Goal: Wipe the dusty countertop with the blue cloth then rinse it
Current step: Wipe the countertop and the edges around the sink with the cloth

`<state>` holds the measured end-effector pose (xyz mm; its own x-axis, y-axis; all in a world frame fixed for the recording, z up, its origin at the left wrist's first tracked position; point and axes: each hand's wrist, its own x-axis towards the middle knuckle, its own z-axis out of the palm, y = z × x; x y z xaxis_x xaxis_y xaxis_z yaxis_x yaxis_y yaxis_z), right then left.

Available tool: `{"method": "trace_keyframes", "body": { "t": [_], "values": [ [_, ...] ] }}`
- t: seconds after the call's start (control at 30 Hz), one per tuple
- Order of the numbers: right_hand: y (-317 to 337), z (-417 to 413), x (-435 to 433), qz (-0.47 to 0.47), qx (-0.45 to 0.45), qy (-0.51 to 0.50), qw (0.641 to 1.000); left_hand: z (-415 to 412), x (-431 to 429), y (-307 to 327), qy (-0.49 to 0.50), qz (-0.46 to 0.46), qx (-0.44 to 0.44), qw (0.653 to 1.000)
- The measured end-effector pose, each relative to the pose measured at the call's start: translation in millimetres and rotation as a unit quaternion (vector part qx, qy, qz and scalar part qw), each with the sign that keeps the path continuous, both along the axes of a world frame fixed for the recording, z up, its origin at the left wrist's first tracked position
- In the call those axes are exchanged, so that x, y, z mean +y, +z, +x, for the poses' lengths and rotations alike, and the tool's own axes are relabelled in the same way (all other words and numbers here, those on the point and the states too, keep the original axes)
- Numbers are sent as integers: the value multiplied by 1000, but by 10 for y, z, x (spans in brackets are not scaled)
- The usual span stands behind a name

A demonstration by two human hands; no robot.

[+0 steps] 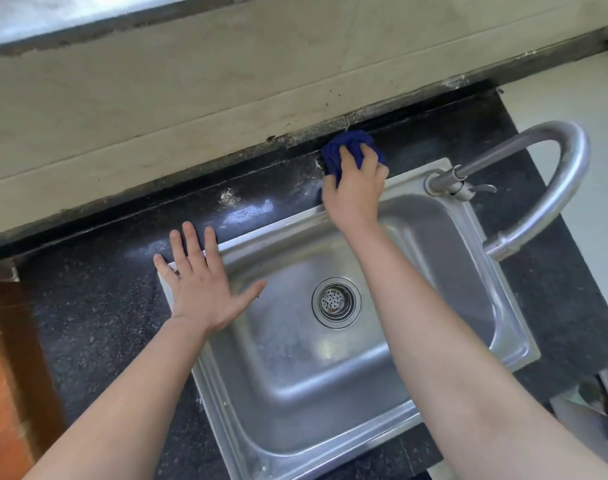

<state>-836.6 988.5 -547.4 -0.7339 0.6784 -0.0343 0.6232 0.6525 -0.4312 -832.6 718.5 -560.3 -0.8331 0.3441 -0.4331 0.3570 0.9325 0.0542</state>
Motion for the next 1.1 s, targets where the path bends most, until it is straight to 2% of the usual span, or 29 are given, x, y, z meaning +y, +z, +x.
{"method": "trace_keyframes", "body": {
  "t": [0.07, 0.13, 0.27, 0.37, 0.43, 0.53, 0.6, 0.67, 0.77, 0.83, 0.9, 0.97, 1.03, 1.1],
  "values": [
    [43, 35, 254, -9, 47, 22, 999, 1, 0, -3, 2, 1, 1, 1000],
    [45, 64, 571, 24, 63, 13, 998, -1, -3, -2, 3, 1, -1, 1000],
    [17, 33, 827, 34, -39, -38, 998, -3, 3, 30, 1, -12, -7, 1000],
    [-10, -71, 366, 23, -38, -60, 997, -7, 28, 56, -1, -21, -9, 1000],
    [-52, -65, -119, 26, -14, -10, 1000, -5, 30, 71, -1, -20, -10, 1000],
    [-83, -40, -727, 19, 16, 144, 989, 0, 31, 85, 1, -12, -9, 1000],
    [-20, -85, -852, -37, -7, 235, 971, 1, 33, 105, 2, -10, -9, 1000],
    [77, -135, -707, -88, -5, 263, 961, -10, 26, 108, 0, -14, -11, 1000],
    [185, -54, -243, -76, 75, 208, 972, -10, 15, 87, -3, -9, -12, 1000],
    [201, 63, 84, -50, 116, 123, 984, 3, -4, 58, -7, -8, 2, 1000],
    [156, 113, 247, -38, 90, 23, 995, 2, -11, 34, -12, -13, 14, 1000],
    [76, 57, 75, -24, 34, -24, 999, -3, -12, 31, -14, -14, 12, 1000],
    [20, -27, -379, 1, 17, 21, 1000, -12, -12, 32, -15, -8, 3, 1000],
    [22, -93, -899, 2, 9, 129, 992, -13, -50, 78, -11, 25, -10, 1000]
  ]
}}
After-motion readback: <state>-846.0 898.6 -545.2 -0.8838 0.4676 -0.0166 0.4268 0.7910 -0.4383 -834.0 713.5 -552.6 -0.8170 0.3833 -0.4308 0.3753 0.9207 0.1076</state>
